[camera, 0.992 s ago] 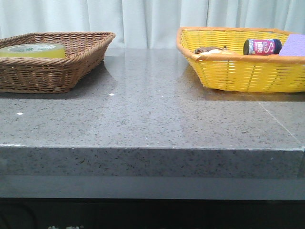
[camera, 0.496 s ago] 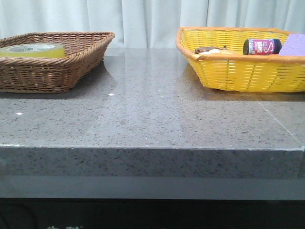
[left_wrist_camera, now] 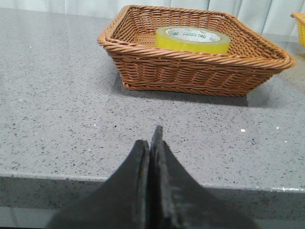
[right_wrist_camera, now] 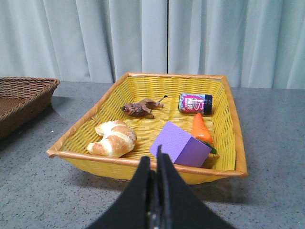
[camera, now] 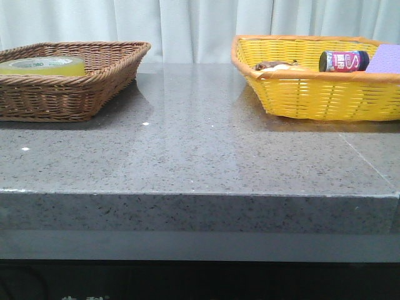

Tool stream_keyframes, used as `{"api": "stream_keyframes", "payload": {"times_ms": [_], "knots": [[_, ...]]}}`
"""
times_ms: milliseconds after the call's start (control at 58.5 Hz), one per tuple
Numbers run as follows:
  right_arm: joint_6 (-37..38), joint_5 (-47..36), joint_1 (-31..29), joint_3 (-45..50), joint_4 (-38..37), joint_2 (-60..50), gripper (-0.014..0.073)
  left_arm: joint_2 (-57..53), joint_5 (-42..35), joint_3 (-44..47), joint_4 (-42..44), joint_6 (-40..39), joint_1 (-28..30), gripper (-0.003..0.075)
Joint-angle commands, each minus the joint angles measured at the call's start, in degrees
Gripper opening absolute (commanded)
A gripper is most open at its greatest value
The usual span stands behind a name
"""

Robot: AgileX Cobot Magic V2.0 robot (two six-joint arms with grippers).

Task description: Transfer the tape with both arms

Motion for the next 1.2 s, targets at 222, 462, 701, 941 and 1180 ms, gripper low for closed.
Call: {"api": "stream_keyframes", "payload": {"times_ms": [222,462,701,941,1180], "knots": [[-0.15,-5.00,-0.08,-1.38,0.22,0.80,-0.0120,-0.95,-4.33,2.16,-0.13,-0.68,0.17,-0.0020],[-0.15,-7.25,-0.08,5.32,0.17,0.56,-0.0120,-0.95,-4.33,2.16,-0.13,-0.68,0.17,-0.0020],[-0.15,-12.50,-0.08,17.80,0.17,-4.41,-0.0120,-0.95,-4.33,2.16,-0.13,-0.68,0.17,-0.0020],[-0.15,-14.35,-0.08,23.81,0.17,-9.12,-0.0120,-0.95,-4.33,2.16,-0.13,-0.68,0.17,-0.0020],[-0.10,-14.09,-0.08,24.87,0.29,-9.85,-0.0120,-0.95,-4.33,2.16,-0.13,-0.68,0.17,-0.0020]]}}
